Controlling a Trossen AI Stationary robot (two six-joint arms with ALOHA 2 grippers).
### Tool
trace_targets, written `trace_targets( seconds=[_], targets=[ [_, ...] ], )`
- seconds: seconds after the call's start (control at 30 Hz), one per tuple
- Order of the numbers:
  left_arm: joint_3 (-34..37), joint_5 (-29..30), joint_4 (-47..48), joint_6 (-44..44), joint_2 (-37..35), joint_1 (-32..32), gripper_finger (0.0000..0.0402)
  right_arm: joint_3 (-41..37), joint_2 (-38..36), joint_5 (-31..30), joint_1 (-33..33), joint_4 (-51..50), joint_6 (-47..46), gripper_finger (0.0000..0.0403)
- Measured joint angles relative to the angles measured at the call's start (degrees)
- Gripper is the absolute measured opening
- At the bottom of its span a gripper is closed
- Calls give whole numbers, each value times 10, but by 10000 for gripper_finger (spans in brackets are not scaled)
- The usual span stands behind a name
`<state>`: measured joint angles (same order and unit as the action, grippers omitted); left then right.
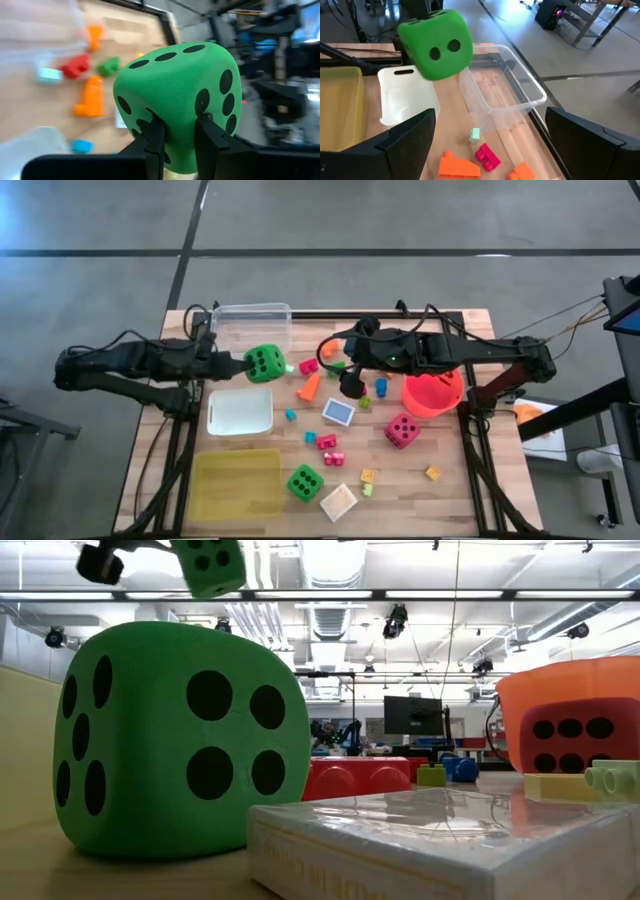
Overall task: Pick & Place Toys
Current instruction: Put the green dice into the transparent bin
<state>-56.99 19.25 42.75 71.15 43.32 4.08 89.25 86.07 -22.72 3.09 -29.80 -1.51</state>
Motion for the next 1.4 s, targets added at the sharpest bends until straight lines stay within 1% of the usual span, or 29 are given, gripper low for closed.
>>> trace_targets(
  seconds=[0.13,0.23,0.37,0.5,0.6,0.77,0.83,0.93,1.03,1.13,1.27,1.4],
  targets=[
    [-44,52,94,-3,17,-1,55,0,-4,0,0,0,-1,370],
    [-54,84,125,-3,23,-3,54,0,-6,0,0,0,-1,370],
    [-55,98,144,-3,23,-20,53,1,-6,0,0,-1,-1,370],
    [-55,99,159,-16,23,-56,53,1,-6,0,0,-1,-1,370],
    [-55,92,163,-34,23,-93,53,1,-6,0,0,-3,-7,371],
    [-62,42,165,-101,32,-180,50,1,-6,1,0,-18,-16,371],
    [-68,15,171,-135,44,-218,49,1,-6,1,0,-23,-20,371],
    [-88,-21,200,-190,71,-273,49,1,-8,2,0,-34,-53,371],
    [-114,-41,229,-243,106,-320,48,1,-16,2,-1,-46,-82,371],
    [-143,-46,255,-300,140,-351,48,1,-30,2,-2,-55,-94,371],
    [-183,-47,287,-376,189,-377,48,1,-47,2,-2,-65,-95,371],
    [-216,-47,320,-408,241,-388,48,1,-57,2,-2,-71,-96,371]
  ],
)
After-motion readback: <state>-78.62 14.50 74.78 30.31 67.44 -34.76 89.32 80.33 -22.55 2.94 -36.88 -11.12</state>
